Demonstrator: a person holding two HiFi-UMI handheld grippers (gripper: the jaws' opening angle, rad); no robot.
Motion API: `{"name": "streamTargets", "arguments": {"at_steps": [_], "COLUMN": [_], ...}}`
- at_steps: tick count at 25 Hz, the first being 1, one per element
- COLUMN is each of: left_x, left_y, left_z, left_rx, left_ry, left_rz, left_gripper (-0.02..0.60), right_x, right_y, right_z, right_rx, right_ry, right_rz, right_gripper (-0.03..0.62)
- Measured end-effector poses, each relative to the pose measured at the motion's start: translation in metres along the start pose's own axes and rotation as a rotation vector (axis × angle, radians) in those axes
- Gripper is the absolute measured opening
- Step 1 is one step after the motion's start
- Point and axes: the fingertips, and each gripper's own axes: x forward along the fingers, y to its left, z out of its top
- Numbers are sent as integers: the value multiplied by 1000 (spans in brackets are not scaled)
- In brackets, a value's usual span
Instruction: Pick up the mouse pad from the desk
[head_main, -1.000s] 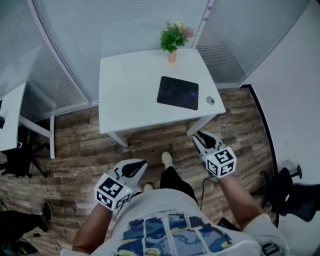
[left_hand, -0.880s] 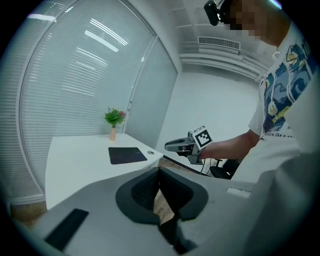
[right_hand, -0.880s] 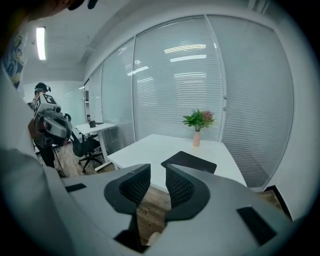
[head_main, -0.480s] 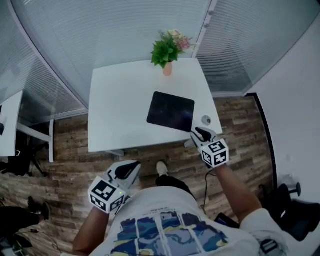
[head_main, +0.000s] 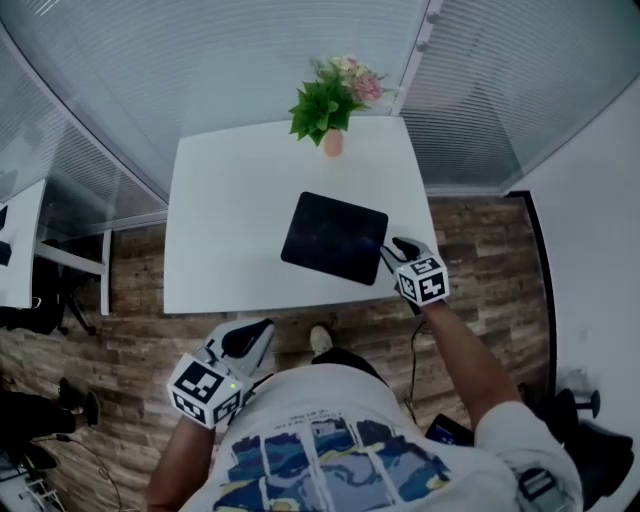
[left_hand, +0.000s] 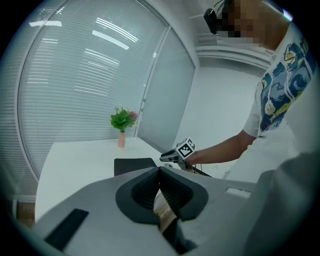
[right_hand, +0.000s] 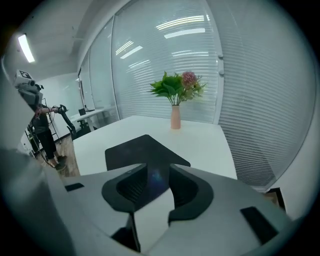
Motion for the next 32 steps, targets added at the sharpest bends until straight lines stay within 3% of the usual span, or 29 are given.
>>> {"name": "streamTargets", "arguments": {"at_steps": [15, 22, 32], "left_x": [31, 35, 37], "left_y": [40, 47, 48], "left_z": [18, 19, 19], "left_rx": [-48, -62, -59], "left_ry": [15, 19, 26], "left_rz": [146, 159, 152], "left_gripper": [3, 3, 3], "right_x": [96, 110, 110], "right_y": [-66, -70, -66], "right_z": [-3, -7, -6], "right_rx": [17, 42, 39], "right_ry": [106, 142, 128], "right_rz": [20, 37, 23], "right_gripper": [194, 216, 184]}}
